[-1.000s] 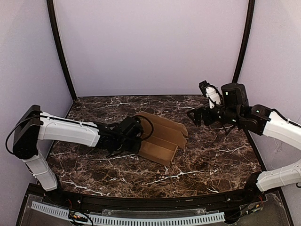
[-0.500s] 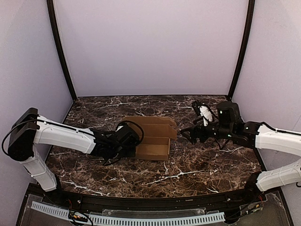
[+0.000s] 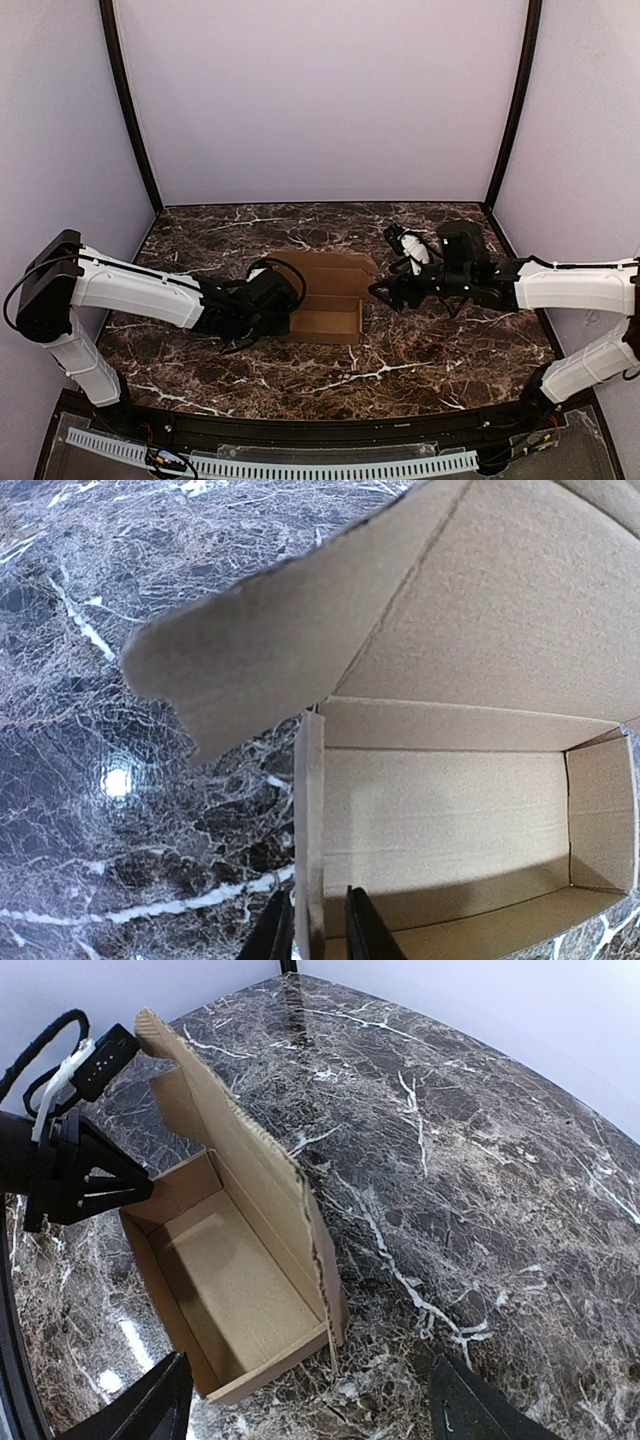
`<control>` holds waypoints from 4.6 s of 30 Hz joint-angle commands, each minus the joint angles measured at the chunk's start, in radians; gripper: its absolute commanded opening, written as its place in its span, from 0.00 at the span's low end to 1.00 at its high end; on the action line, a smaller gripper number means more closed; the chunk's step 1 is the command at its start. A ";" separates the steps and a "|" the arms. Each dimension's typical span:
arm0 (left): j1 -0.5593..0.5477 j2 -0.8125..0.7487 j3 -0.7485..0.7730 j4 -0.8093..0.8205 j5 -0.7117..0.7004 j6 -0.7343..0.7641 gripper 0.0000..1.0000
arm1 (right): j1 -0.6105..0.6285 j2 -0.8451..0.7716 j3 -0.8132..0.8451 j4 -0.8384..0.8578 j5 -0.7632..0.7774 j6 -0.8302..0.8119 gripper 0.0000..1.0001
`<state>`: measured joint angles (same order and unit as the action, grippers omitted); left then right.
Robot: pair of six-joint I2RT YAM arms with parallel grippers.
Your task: Fold the paper box
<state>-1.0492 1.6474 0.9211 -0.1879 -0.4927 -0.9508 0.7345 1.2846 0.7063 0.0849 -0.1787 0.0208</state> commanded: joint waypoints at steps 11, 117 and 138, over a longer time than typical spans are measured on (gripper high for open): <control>-0.008 -0.166 -0.032 -0.073 -0.062 0.110 0.47 | -0.018 0.111 0.021 0.119 -0.033 -0.037 0.73; 0.488 -0.137 -0.155 0.484 0.780 0.970 0.34 | -0.050 0.115 -0.005 0.034 -0.268 -0.212 0.00; 0.488 -0.139 -0.160 0.453 0.802 0.969 0.04 | -0.050 0.113 0.008 0.030 -0.260 -0.194 0.00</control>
<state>-0.5659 1.5288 0.7807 0.2966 0.3016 0.0216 0.6888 1.4139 0.7029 0.1249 -0.4484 -0.1848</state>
